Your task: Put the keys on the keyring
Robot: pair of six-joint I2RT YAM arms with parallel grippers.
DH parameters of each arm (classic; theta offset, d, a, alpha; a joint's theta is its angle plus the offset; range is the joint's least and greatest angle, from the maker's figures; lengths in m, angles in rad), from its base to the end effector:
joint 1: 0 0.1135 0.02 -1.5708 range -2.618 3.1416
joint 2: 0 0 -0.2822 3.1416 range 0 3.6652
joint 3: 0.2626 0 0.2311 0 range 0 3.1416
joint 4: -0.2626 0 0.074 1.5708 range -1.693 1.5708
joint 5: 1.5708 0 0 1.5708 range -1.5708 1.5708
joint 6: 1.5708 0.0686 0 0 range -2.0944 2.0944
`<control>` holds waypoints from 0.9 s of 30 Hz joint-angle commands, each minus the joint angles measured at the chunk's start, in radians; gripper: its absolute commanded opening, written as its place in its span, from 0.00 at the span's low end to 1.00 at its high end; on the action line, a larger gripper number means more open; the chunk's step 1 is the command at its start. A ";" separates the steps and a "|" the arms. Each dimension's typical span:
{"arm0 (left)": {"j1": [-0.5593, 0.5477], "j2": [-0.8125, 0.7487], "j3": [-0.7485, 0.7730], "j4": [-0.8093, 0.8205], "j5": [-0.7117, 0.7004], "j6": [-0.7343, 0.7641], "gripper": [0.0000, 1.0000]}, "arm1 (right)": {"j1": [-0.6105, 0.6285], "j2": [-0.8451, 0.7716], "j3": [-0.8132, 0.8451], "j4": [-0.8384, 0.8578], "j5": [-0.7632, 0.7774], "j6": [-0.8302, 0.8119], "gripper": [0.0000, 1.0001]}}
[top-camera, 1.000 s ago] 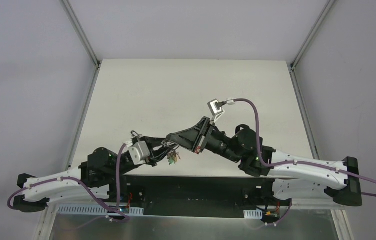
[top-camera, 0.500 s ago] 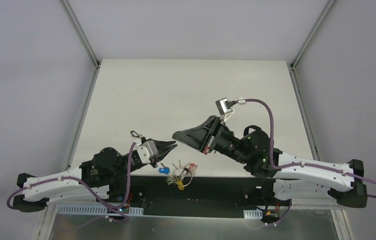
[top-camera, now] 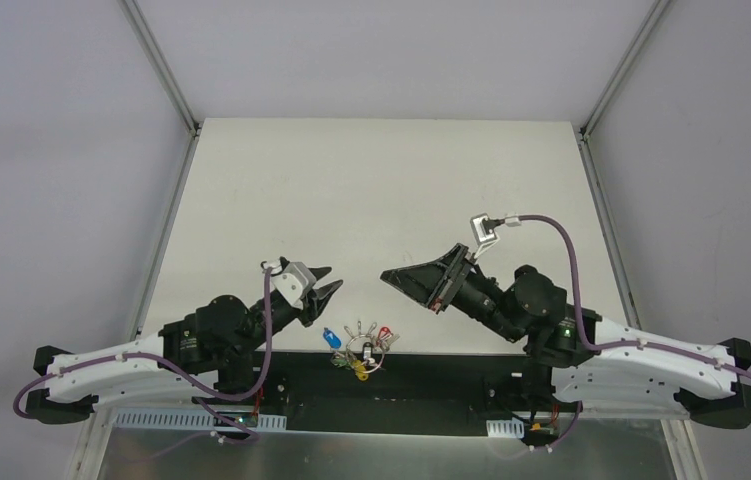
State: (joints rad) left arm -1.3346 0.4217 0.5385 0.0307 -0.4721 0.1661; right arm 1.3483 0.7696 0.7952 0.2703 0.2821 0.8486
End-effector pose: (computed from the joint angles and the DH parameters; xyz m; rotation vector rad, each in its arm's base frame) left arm 0.0563 -0.1004 0.3345 0.6764 1.3044 -0.6212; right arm 0.0567 0.1642 0.4163 -0.0901 1.4898 1.6679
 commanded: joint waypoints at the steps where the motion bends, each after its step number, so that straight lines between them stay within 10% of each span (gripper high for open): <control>1: -0.003 -0.028 0.045 -0.074 -0.122 -0.117 0.34 | 0.004 -0.059 -0.022 -0.316 0.145 0.024 0.38; 11: -0.003 -0.098 0.052 -0.250 -0.162 -0.299 0.64 | 0.004 0.081 -0.063 -0.671 0.100 0.157 0.56; 13: -0.003 -0.105 0.056 -0.278 -0.162 -0.326 0.98 | 0.005 0.113 -0.105 -0.651 0.079 0.182 0.58; 27: -0.003 -0.103 0.080 -0.379 -0.159 -0.398 0.99 | 0.024 0.414 -0.298 -0.284 -0.042 0.319 0.61</control>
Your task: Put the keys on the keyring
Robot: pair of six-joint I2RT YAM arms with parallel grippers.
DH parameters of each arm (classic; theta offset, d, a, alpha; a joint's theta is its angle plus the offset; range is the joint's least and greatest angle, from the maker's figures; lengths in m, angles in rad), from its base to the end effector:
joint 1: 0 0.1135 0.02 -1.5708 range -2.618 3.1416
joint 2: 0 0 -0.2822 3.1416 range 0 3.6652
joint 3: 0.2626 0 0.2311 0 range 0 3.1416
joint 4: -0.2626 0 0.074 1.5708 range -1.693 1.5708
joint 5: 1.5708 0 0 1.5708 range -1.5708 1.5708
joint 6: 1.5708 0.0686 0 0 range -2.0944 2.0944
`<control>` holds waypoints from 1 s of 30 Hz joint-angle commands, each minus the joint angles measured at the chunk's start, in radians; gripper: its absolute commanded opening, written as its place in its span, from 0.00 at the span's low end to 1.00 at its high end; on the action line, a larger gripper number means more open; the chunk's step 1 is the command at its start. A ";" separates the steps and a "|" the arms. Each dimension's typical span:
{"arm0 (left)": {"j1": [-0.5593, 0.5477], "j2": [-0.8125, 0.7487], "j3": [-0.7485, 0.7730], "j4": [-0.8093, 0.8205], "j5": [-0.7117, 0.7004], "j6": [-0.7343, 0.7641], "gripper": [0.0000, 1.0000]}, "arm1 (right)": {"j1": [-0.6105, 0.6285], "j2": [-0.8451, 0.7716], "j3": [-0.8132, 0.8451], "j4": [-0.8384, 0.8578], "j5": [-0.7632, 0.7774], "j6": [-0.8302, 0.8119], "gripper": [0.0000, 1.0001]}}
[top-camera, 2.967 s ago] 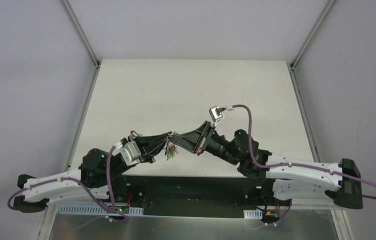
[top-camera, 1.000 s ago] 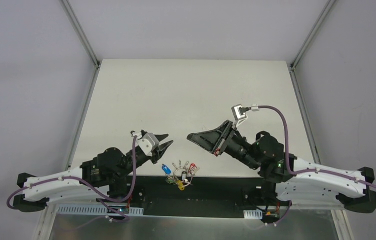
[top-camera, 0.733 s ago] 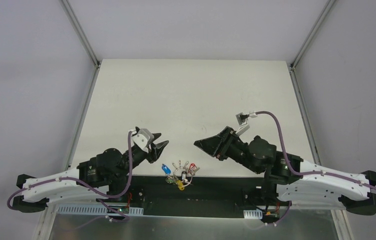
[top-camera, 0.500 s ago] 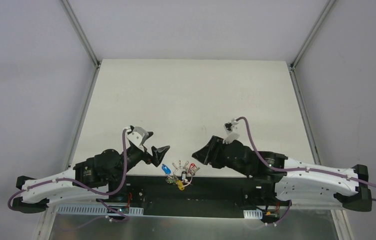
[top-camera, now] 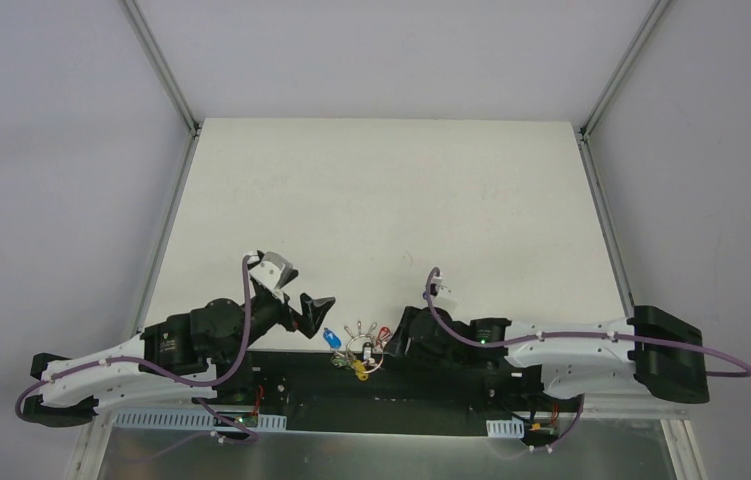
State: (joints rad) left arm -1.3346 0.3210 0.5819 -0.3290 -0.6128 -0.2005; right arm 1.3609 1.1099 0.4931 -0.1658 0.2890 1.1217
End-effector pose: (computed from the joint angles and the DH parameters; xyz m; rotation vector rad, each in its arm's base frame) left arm 0.0576 -0.0707 0.3092 0.4609 1.6047 -0.6740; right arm 0.0629 0.2017 0.1876 -0.1474 2.4896 0.8623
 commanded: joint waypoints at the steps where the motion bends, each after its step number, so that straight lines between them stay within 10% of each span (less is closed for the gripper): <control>1: -0.004 -0.003 0.036 -0.022 -0.018 -0.032 0.99 | 0.015 0.097 0.003 0.183 -0.054 0.050 0.61; 18: -0.003 -0.019 0.024 -0.048 -0.025 -0.049 0.99 | 0.022 0.315 0.064 0.284 -0.111 0.064 0.44; 24: -0.003 -0.006 0.024 -0.047 -0.026 -0.053 0.99 | 0.012 0.317 0.079 0.271 -0.087 0.052 0.01; 30: -0.003 0.009 0.031 -0.048 -0.026 -0.051 0.99 | 0.009 0.218 0.123 0.209 -0.008 -0.029 0.00</control>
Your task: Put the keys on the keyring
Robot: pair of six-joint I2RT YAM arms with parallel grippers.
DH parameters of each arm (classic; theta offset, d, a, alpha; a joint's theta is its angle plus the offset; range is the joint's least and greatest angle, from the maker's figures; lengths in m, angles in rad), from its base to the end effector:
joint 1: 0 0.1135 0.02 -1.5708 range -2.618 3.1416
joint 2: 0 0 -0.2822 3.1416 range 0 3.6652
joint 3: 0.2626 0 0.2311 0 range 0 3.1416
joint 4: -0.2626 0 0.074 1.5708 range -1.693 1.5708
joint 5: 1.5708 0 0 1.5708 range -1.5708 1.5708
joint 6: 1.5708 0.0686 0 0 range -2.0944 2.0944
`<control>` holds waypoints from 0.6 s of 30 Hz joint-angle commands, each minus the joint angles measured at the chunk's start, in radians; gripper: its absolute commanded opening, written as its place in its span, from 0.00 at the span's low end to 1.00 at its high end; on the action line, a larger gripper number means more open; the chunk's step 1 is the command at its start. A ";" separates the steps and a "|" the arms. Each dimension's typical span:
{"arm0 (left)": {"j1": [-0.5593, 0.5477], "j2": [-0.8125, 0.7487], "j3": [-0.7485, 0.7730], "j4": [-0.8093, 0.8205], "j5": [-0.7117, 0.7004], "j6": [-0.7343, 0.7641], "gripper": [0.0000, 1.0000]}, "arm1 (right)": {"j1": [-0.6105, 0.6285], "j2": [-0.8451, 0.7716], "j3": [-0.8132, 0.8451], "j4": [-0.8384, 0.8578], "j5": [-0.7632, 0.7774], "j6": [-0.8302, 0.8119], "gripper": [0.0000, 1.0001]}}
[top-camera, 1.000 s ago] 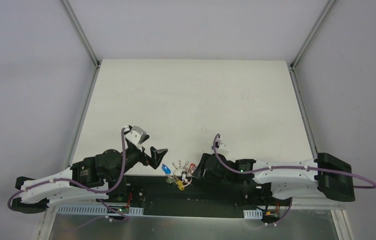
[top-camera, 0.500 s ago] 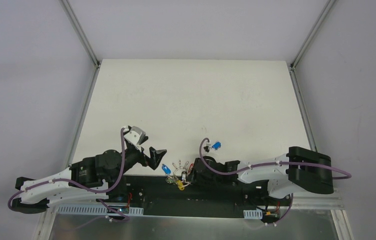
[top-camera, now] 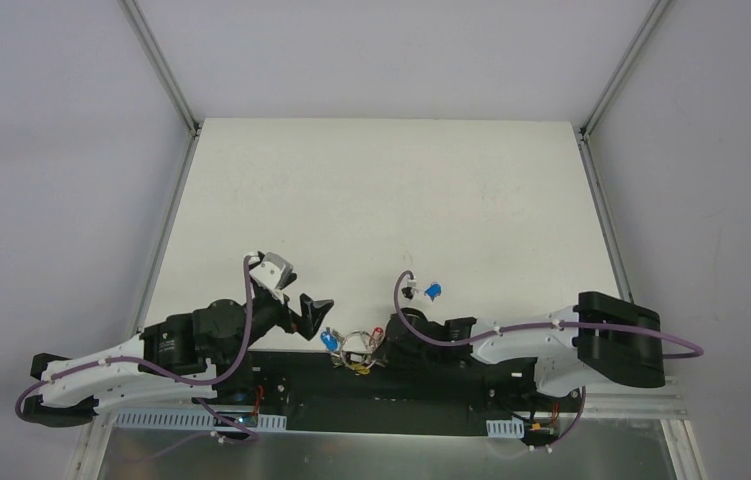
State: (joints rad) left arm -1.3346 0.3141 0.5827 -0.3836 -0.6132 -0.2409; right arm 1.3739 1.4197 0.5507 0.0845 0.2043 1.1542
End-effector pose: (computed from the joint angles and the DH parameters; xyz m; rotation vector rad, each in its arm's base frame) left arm 0.0571 -0.0686 0.3028 0.4591 1.6466 -0.6717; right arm 0.0659 0.2594 0.1610 -0.1726 2.5584 0.9336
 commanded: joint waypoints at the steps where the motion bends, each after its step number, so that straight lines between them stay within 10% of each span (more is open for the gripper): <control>1: -0.003 0.016 0.032 0.006 -0.024 -0.009 0.99 | -0.004 -0.120 0.075 -0.050 0.091 -0.081 0.00; 18: -0.003 0.006 0.054 0.006 -0.026 0.004 0.99 | -0.009 -0.495 0.302 -0.367 0.370 -0.360 0.00</control>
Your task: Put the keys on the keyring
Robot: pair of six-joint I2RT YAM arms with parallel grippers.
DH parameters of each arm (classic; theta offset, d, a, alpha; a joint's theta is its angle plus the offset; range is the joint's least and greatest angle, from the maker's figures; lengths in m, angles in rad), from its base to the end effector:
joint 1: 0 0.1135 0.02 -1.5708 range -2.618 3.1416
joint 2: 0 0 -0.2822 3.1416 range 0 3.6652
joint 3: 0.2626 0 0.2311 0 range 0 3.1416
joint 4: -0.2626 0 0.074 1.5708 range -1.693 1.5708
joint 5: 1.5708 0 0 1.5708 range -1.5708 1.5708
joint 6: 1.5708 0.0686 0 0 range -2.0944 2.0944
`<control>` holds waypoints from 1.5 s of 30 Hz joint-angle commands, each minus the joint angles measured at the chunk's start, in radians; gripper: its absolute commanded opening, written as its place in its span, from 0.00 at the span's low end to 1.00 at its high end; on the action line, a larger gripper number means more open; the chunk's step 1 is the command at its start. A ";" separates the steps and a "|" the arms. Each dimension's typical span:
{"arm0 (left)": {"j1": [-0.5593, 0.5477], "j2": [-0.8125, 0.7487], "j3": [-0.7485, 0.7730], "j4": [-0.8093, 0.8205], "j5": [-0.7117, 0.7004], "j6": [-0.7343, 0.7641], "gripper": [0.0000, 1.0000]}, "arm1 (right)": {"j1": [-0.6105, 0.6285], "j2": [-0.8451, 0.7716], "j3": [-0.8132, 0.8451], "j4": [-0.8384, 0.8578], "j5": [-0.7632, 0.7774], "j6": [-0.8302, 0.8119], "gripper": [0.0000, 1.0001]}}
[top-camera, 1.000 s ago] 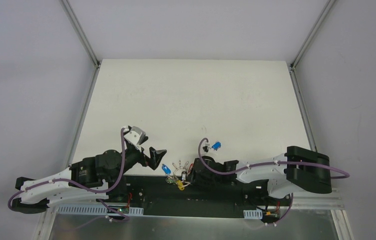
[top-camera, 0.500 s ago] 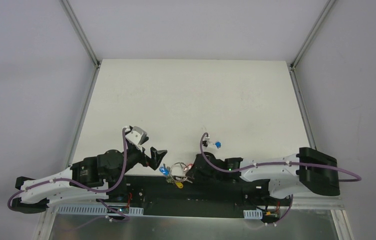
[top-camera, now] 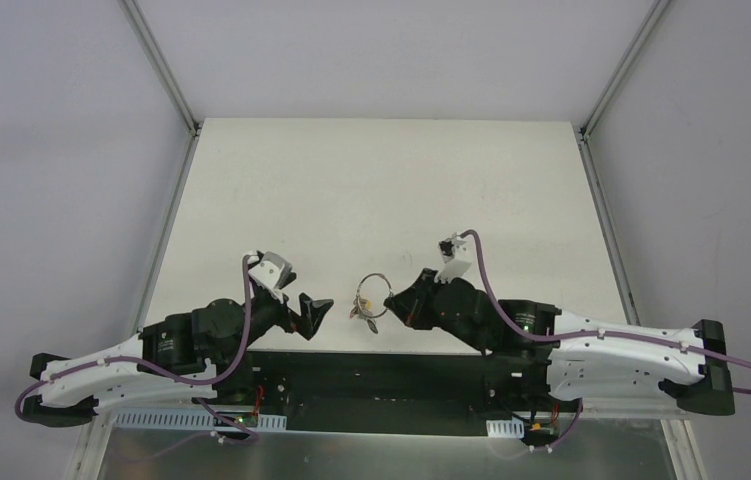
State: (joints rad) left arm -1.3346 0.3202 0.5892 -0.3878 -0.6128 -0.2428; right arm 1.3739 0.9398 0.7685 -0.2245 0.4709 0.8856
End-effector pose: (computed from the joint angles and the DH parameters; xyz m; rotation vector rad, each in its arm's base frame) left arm 0.0572 -0.0691 0.3041 0.4603 1.6495 -0.6708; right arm 0.0713 0.1982 0.3103 -0.1771 2.0604 1.0207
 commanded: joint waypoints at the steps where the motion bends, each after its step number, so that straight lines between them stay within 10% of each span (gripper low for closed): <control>1: -0.003 0.002 0.049 0.012 -0.025 0.006 0.99 | -0.020 -0.008 0.100 -0.074 0.105 -0.095 0.00; 14: -0.003 0.023 0.073 0.010 -0.022 0.011 0.99 | -0.274 0.167 0.141 -0.073 -0.115 -0.169 0.00; 35: -0.003 0.044 0.065 0.004 -0.034 0.001 0.99 | -0.446 0.704 0.192 0.424 -0.422 -0.008 0.00; 42: -0.003 0.023 0.063 -0.013 -0.043 0.007 0.99 | -0.494 0.456 -0.094 0.346 -0.251 -0.029 0.09; 45: -0.003 0.048 0.066 -0.003 -0.049 0.016 0.99 | -0.545 0.344 -0.168 0.288 -0.267 -0.080 0.41</control>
State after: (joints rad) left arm -1.3346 0.3470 0.6266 -0.4057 -0.6380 -0.2424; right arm 0.8848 1.4284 0.6628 0.1242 0.1471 0.8452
